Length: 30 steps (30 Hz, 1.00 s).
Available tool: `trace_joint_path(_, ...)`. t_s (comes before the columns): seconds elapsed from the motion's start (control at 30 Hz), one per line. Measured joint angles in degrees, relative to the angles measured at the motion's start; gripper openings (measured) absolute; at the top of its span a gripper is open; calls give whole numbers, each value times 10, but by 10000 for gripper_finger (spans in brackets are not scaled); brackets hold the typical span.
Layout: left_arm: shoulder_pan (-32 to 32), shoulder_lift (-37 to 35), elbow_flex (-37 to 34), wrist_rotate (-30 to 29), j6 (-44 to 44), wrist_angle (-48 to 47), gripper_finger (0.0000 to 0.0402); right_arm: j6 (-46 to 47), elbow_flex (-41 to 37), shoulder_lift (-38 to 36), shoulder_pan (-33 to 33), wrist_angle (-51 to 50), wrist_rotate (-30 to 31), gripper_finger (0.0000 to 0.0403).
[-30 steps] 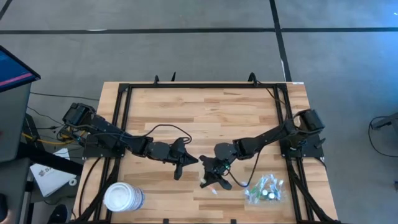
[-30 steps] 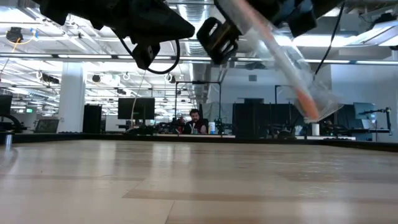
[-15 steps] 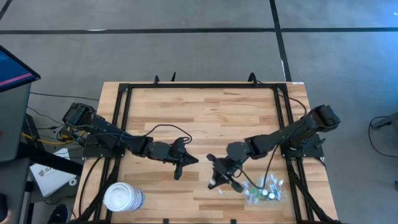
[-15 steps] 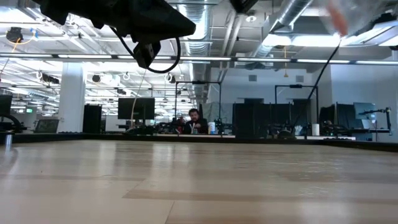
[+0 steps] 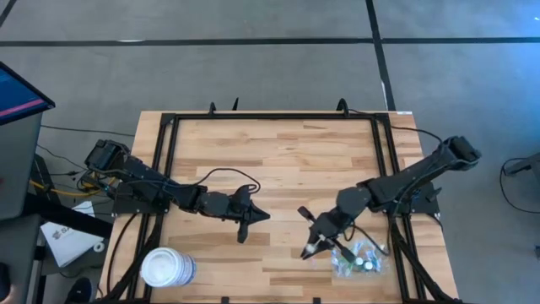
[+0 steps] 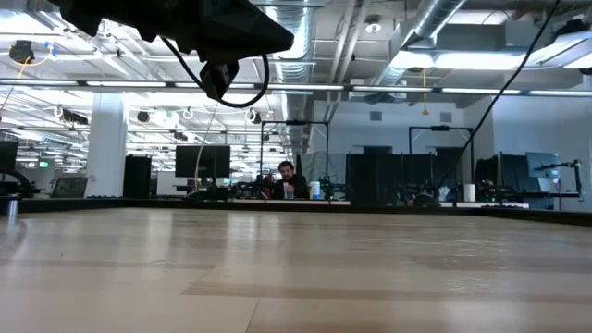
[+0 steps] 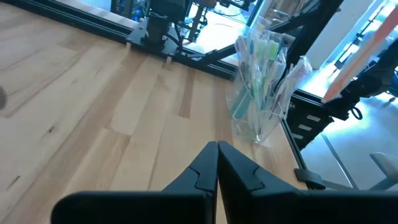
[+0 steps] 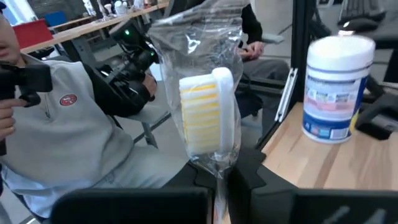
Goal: Pick & Place toothbrushing station
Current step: Put the orange toothbrush into the transparent organizer
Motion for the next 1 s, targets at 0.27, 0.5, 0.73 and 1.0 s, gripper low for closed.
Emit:
trace_joint_path(0.27,0,0,0,0,0,5,2,-18,0,-58,29,-20,18,4)
trace_joint_path(0.5,0,0,0,0,0,5,2,-42,0,-102,48,-43,29,5)
trace_joint_path(0.73,0,0,0,0,0,5,2,-71,0,-137,78,-55,29,5)
trace_joint_path(1.0,0,0,0,0,0,5,2,-85,0,-169,125,-85,81,8)
